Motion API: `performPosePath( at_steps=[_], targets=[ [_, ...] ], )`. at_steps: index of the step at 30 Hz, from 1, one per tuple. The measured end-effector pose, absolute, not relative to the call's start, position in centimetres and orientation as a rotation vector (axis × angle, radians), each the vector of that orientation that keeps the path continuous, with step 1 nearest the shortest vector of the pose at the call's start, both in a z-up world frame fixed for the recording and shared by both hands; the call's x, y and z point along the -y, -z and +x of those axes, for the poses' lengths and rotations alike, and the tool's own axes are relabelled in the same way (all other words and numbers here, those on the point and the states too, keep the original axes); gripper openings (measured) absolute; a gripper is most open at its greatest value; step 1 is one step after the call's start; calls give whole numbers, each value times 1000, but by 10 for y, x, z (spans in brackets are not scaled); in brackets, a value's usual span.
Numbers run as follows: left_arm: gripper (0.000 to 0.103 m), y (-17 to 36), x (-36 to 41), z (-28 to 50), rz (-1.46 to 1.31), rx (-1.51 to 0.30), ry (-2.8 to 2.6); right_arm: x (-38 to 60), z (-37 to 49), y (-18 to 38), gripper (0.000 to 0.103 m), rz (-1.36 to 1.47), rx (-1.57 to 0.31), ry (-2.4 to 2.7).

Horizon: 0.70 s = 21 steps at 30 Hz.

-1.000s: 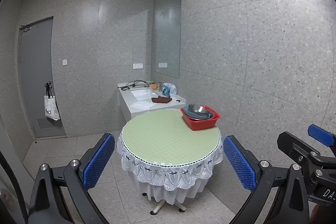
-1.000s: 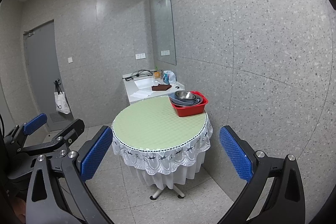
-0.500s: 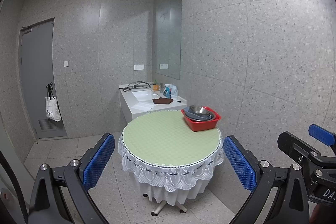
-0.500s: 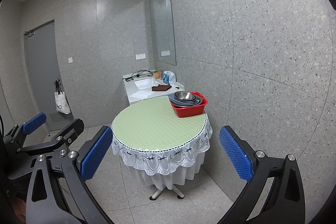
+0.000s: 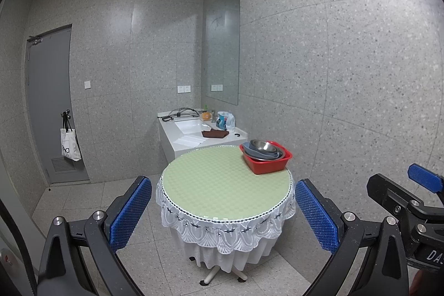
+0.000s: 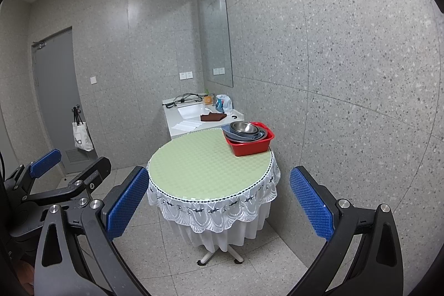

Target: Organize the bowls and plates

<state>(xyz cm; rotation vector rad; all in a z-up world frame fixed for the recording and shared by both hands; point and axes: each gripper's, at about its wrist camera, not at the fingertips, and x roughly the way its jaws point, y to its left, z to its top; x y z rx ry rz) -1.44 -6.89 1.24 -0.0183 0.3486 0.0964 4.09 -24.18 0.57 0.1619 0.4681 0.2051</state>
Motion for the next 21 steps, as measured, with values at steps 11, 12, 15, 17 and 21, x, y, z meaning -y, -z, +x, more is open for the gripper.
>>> performPosePath(
  at_steps=[11,12,15,17,21],
  targets=[
    [102,-7,63,-12,-18,-345,-90,245,49,-5,103,157,-458,-198],
    [102,-7,62,-12,-17,-345,-89,245,51,-5,103,157,-459,-197],
    [102,-6,57,-7,-15,-348,-86,244,52,-3,103,157,-460,-197],
    [102,-5,53,-3,-16,-351,-84,243,57,-2,103,159,-464,-197],
    [102,-2,41,8,-14,-358,-82,236,65,2,103,159,-471,-197]
  ],
)
